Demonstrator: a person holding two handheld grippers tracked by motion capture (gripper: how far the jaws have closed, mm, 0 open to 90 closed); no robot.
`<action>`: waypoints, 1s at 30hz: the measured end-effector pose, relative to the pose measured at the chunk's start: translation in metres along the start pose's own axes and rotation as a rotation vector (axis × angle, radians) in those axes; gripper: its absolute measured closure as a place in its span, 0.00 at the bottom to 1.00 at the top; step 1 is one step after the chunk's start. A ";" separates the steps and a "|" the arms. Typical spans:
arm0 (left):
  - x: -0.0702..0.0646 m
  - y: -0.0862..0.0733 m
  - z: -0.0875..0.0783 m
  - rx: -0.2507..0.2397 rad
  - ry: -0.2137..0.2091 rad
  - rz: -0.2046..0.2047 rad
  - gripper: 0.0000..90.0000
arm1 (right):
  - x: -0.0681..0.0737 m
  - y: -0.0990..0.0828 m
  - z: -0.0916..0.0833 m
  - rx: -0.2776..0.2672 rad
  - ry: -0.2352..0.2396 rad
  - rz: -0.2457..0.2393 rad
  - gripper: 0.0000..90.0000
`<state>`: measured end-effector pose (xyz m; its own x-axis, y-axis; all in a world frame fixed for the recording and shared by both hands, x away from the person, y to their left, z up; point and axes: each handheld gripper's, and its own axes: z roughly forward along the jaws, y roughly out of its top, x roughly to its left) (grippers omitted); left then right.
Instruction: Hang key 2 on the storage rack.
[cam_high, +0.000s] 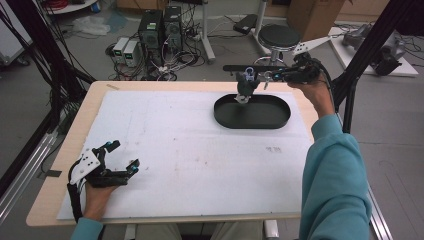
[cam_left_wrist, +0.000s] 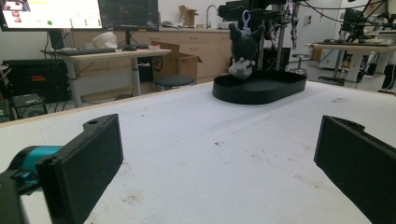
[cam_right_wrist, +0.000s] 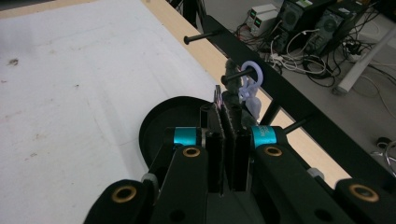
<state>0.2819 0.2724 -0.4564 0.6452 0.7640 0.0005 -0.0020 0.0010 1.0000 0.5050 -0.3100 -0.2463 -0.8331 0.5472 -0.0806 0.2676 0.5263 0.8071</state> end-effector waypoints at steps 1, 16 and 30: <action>0.000 0.000 0.000 0.000 0.002 0.000 0.02 | -0.001 -0.001 0.001 0.006 -0.004 0.002 0.99; 0.000 0.000 0.000 0.003 0.004 0.001 0.02 | -0.012 -0.008 0.011 0.067 -0.046 0.029 0.99; -0.001 0.000 0.000 0.002 0.004 0.003 0.02 | -0.021 -0.012 0.021 0.092 -0.080 0.048 0.99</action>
<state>0.2818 0.2718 -0.4566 0.6419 0.7668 0.0039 -0.0025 -0.0029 1.0000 0.5290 -0.3139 -0.2668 -0.7777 0.6217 -0.0927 0.3529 0.5539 0.7541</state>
